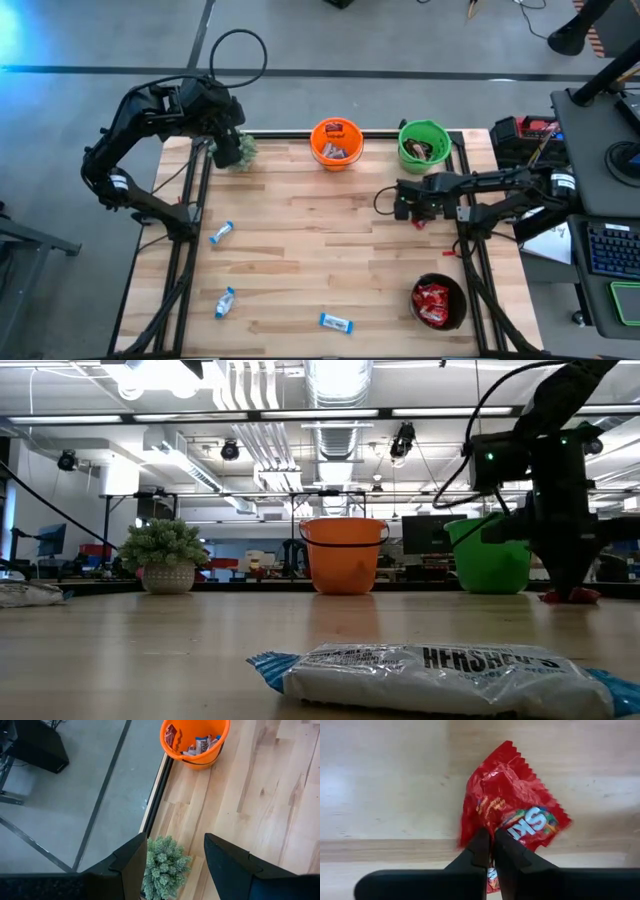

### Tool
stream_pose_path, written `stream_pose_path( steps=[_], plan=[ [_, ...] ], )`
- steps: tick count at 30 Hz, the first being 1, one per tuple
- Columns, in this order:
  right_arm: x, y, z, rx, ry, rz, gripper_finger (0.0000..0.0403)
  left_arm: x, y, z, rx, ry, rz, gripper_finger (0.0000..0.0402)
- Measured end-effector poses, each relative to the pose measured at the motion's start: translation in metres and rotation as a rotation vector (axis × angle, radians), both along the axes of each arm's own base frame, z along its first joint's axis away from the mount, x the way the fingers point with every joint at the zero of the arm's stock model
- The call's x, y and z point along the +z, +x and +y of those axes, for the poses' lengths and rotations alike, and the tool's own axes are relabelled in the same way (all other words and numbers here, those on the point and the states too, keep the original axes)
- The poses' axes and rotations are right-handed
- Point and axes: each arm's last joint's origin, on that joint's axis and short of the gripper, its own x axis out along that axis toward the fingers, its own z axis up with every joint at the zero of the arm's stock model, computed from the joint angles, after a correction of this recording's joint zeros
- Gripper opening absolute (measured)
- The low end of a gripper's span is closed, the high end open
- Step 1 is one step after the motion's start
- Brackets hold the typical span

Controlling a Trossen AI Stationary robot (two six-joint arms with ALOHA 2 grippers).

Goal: Organize candy in baskets
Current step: Put the red chocolate into the black bucket

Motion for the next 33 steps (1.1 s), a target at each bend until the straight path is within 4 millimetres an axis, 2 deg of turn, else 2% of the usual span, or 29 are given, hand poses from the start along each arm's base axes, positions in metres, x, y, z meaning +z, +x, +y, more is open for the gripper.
stream_pose_path(
  steps=[8,14,26,29,33],
  plan=[
    [0.050,0.008,0.003,0.055,-0.060,-0.089,0.0009,0.000,0.000,0.000,0.001,0.000,0.000,0.0180],
    [0.095,0.009,0.021,0.155,-0.054,-0.098,0.0008,0.000,0.000,0.000,0.001,0.000,0.000,0.0180],
    [0.171,0.017,0.083,0.348,0.063,-0.306,0.0008,0.000,0.000,0.000,0.002,0.001,-0.003,0.0180],
    [0.181,0.015,0.102,0.364,0.098,-0.328,0.0008,0.000,0.000,0.000,-0.001,0.002,-0.001,0.0180],
    [0.181,0.006,0.126,0.331,0.147,-0.286,0.0008,0.000,0.000,0.000,-0.002,0.003,0.000,0.0180]
  ],
)
